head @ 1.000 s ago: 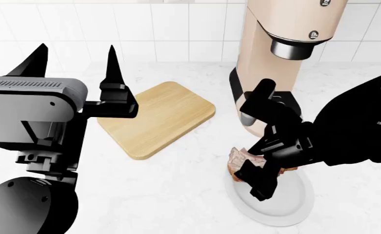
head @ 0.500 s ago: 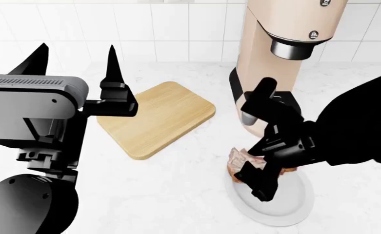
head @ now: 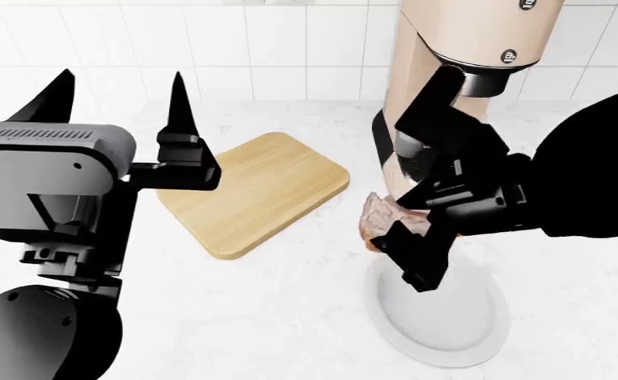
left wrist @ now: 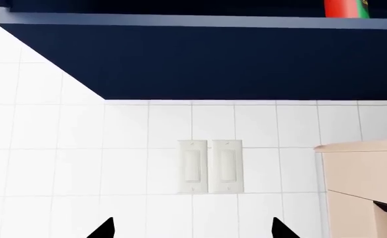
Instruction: Pick the lamb chop from the plate and place it on the cutting board. Then pick the condiment bottle from the cabinet and place it next to the cutting board.
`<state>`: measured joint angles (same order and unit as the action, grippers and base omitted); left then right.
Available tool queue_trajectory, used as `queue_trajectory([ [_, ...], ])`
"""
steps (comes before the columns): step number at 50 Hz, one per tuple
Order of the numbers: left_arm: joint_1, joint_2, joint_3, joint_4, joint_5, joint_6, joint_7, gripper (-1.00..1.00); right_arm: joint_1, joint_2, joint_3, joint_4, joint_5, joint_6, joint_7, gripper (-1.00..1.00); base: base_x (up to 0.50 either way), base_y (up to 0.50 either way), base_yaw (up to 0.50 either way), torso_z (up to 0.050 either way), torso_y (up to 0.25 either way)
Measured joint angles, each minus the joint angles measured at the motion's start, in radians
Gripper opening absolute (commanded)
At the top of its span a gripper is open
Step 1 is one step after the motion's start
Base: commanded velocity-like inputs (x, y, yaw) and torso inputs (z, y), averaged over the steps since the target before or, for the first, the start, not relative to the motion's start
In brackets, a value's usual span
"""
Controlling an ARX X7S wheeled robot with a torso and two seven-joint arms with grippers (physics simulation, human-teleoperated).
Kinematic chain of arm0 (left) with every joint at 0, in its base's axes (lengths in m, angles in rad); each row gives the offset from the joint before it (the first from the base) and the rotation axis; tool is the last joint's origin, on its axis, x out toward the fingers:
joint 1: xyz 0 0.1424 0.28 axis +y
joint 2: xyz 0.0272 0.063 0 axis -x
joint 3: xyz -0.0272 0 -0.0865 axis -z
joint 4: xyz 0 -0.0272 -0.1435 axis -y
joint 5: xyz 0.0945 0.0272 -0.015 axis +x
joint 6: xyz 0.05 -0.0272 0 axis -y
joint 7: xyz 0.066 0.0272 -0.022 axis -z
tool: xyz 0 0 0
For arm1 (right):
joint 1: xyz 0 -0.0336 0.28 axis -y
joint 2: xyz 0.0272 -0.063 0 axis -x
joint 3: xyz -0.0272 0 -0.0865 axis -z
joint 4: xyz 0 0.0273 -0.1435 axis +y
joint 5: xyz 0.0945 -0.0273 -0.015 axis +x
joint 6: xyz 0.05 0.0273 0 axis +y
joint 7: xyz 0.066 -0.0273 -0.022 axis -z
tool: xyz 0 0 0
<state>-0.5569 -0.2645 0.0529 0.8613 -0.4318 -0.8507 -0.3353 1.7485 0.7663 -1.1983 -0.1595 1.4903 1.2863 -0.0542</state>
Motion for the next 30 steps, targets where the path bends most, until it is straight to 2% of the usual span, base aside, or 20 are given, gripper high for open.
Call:
queue_trajectory([
  [17, 0.026, -0.009, -0.014, 0.011, -0.014, 0.023, -0.003, 1.0, 0.013, -0.099, 0.064, 0.011, 0.019, -0.098, 0.143, -1.0, 0.0, 0.0, 0.0, 0.0, 0.001],
  [30, 0.038, -0.013, -0.03, 0.024, -0.029, 0.026, -0.014, 1.0, -0.012, -0.237, 0.066, 0.105, -0.039, -0.184, 0.216, -1.0, 0.0, 0.0, 0.0, 0.0, 0.001],
])
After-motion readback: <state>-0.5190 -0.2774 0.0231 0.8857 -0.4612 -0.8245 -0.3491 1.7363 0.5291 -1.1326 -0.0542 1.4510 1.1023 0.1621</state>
